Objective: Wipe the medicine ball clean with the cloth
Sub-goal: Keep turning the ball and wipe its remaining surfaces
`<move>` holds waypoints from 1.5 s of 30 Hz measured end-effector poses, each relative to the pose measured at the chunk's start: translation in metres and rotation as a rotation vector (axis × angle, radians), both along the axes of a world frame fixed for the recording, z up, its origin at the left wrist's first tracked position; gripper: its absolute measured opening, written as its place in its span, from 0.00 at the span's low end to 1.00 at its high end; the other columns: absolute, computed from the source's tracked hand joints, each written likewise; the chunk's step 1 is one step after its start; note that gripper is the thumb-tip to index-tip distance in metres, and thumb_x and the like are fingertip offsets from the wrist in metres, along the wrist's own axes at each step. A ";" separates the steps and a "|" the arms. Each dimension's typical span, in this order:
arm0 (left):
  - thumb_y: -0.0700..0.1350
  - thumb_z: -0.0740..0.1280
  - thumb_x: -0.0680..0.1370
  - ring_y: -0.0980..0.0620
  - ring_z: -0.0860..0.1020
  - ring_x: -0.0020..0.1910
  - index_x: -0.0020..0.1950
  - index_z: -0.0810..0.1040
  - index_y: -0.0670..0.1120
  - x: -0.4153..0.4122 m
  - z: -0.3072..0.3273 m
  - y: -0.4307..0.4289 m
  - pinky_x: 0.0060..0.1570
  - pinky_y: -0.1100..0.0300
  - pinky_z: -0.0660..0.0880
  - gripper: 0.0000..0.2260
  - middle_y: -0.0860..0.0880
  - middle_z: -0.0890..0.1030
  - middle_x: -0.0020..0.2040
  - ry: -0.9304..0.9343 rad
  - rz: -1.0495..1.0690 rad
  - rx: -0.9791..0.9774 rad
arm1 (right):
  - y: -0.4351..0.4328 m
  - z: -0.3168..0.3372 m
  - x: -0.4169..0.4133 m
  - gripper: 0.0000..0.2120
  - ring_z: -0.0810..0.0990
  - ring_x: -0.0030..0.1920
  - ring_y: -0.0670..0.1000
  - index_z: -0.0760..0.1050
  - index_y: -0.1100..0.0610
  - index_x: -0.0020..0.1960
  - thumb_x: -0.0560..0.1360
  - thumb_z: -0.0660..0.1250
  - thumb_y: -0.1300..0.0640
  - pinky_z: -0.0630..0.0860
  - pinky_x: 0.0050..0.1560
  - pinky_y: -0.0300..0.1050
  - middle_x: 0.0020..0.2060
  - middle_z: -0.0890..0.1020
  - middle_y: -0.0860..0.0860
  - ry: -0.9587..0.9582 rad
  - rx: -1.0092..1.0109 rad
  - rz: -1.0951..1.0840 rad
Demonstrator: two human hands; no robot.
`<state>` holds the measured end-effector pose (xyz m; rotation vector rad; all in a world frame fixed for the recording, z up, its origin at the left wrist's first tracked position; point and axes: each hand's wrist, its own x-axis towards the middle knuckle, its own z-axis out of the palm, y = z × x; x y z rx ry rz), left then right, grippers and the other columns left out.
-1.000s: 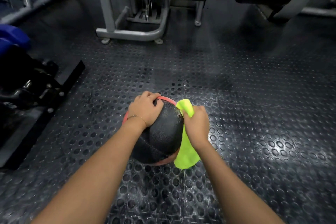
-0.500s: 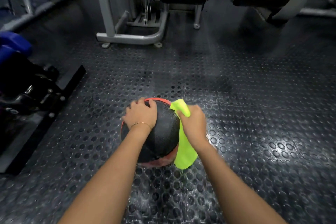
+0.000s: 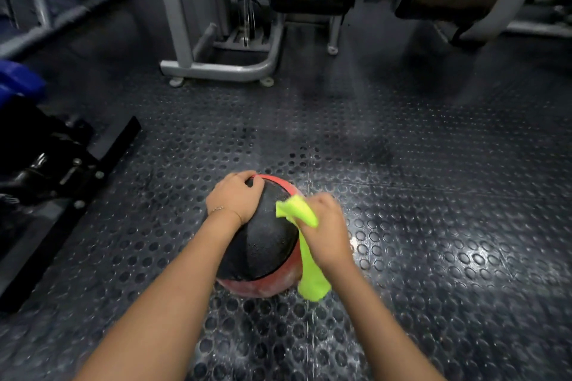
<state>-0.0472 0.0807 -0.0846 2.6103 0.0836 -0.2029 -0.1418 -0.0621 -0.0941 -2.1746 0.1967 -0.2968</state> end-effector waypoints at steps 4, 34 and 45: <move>0.57 0.54 0.78 0.46 0.70 0.67 0.67 0.72 0.58 -0.001 0.002 -0.004 0.64 0.53 0.68 0.19 0.51 0.71 0.69 -0.027 -0.055 0.017 | -0.004 0.000 0.007 0.02 0.74 0.49 0.55 0.79 0.55 0.43 0.71 0.69 0.58 0.70 0.49 0.48 0.43 0.74 0.51 0.028 -0.014 -0.055; 0.52 0.52 0.80 0.45 0.72 0.64 0.66 0.73 0.57 -0.006 0.014 -0.010 0.59 0.54 0.69 0.17 0.48 0.73 0.67 0.001 0.000 0.028 | -0.001 0.011 0.023 0.05 0.73 0.50 0.58 0.78 0.59 0.46 0.73 0.66 0.58 0.65 0.47 0.46 0.48 0.75 0.54 0.086 -0.195 -0.037; 0.49 0.51 0.80 0.44 0.74 0.62 0.65 0.75 0.55 -0.005 0.010 -0.018 0.59 0.52 0.70 0.18 0.46 0.76 0.65 -0.036 0.037 0.013 | -0.003 0.022 0.048 0.08 0.73 0.52 0.60 0.77 0.60 0.47 0.73 0.67 0.55 0.70 0.50 0.51 0.50 0.75 0.56 0.168 -0.189 -0.049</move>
